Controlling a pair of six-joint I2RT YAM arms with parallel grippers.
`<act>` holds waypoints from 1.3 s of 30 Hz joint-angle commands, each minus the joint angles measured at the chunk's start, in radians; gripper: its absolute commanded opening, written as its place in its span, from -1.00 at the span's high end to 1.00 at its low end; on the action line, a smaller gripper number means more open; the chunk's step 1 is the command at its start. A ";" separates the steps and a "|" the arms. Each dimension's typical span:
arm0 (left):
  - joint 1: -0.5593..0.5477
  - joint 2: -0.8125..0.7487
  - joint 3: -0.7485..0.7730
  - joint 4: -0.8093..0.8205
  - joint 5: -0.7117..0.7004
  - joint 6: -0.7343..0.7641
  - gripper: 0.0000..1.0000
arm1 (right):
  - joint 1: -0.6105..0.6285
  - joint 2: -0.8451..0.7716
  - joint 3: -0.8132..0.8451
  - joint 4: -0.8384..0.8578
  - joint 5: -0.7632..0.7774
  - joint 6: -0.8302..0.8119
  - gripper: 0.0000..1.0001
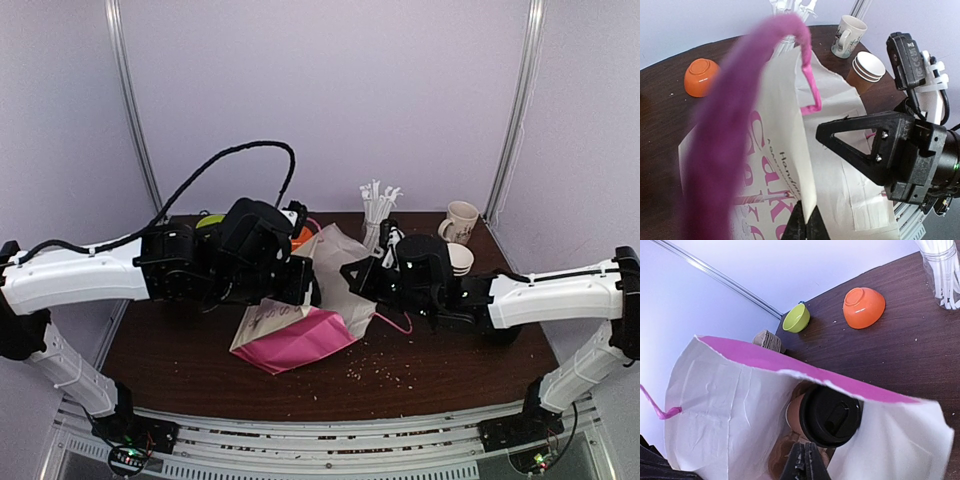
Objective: Pack the takeout coffee
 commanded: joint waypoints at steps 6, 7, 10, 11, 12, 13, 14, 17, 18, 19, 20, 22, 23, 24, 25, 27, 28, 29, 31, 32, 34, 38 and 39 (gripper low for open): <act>-0.003 -0.084 -0.022 0.044 0.023 0.121 1.00 | 0.002 -0.178 -0.079 0.023 -0.033 -0.158 0.48; -0.003 -0.097 -0.019 0.043 0.026 0.155 1.00 | 0.002 -0.206 -0.081 0.026 -0.058 -0.194 0.30; -0.003 -0.132 0.005 0.028 0.042 0.252 1.00 | 0.003 -0.295 -0.075 -0.008 -0.117 -0.305 -0.10; -0.003 -0.138 0.019 0.016 0.046 0.282 1.00 | 0.004 -0.319 -0.062 -0.045 -0.134 -0.351 -0.19; -0.003 -0.138 0.035 0.003 0.050 0.311 1.00 | 0.005 -0.344 -0.053 -0.075 -0.146 -0.380 -0.24; -0.003 -0.135 0.050 -0.010 0.059 0.342 1.00 | 0.004 -0.369 -0.044 -0.102 -0.154 -0.407 -0.29; -0.003 -0.130 0.066 -0.021 0.072 0.376 1.00 | 0.004 -0.392 -0.038 -0.128 -0.161 -0.431 -0.34; -0.003 -0.098 0.100 -0.057 0.081 0.451 1.00 | 0.004 -0.443 -0.024 -0.197 -0.187 -0.490 -0.38; -0.003 -0.084 0.104 -0.065 0.078 0.471 1.00 | 0.004 -0.456 -0.023 -0.216 -0.196 -0.503 -0.38; -0.003 -0.070 0.105 -0.067 0.074 0.485 1.00 | 0.005 -0.467 -0.026 -0.229 -0.208 -0.514 -0.38; -0.003 -0.056 0.104 -0.067 0.070 0.495 1.00 | 0.006 -0.476 -0.028 -0.241 -0.228 -0.521 -0.37; -0.003 -0.030 0.093 -0.057 0.072 0.503 1.00 | 0.010 -0.488 -0.033 -0.268 -0.267 -0.530 -0.36; -0.003 -0.024 0.079 -0.042 0.082 0.505 1.00 | 0.015 -0.491 -0.034 -0.285 -0.280 -0.532 -0.35; -0.003 -0.019 0.063 -0.017 0.101 0.508 1.00 | 0.022 -0.491 -0.038 -0.300 -0.286 -0.534 -0.34; -0.003 -0.016 0.048 0.009 0.120 0.508 1.00 | 0.029 -0.489 -0.045 -0.309 -0.291 -0.537 -0.33; -0.003 -0.008 0.024 0.049 0.151 0.506 1.00 | 0.049 -0.480 -0.061 -0.314 -0.299 -0.535 -0.31; -0.003 -0.003 0.018 0.061 0.160 0.503 1.00 | 0.061 -0.472 -0.070 -0.313 -0.291 -0.531 -0.29; -0.004 0.002 0.016 0.070 0.167 0.499 1.00 | 0.069 -0.455 -0.077 -0.314 -0.276 -0.526 -0.27; -0.005 0.009 0.017 0.079 0.185 0.492 1.00 | 0.080 -0.430 -0.091 -0.310 -0.255 -0.517 -0.25; -0.004 0.011 0.016 0.088 0.196 0.490 1.00 | 0.083 -0.417 -0.101 -0.298 -0.244 -0.510 -0.24; -0.009 0.014 0.016 0.101 0.213 0.482 1.00 | 0.088 -0.385 -0.104 -0.293 -0.219 -0.496 -0.22; -0.027 0.032 0.038 0.105 0.232 0.466 1.00 | 0.095 -0.328 -0.090 -0.330 -0.110 -0.452 -0.20; -0.032 0.035 0.038 0.115 0.238 0.463 1.00 | 0.094 -0.323 -0.095 -0.338 -0.063 -0.429 -0.20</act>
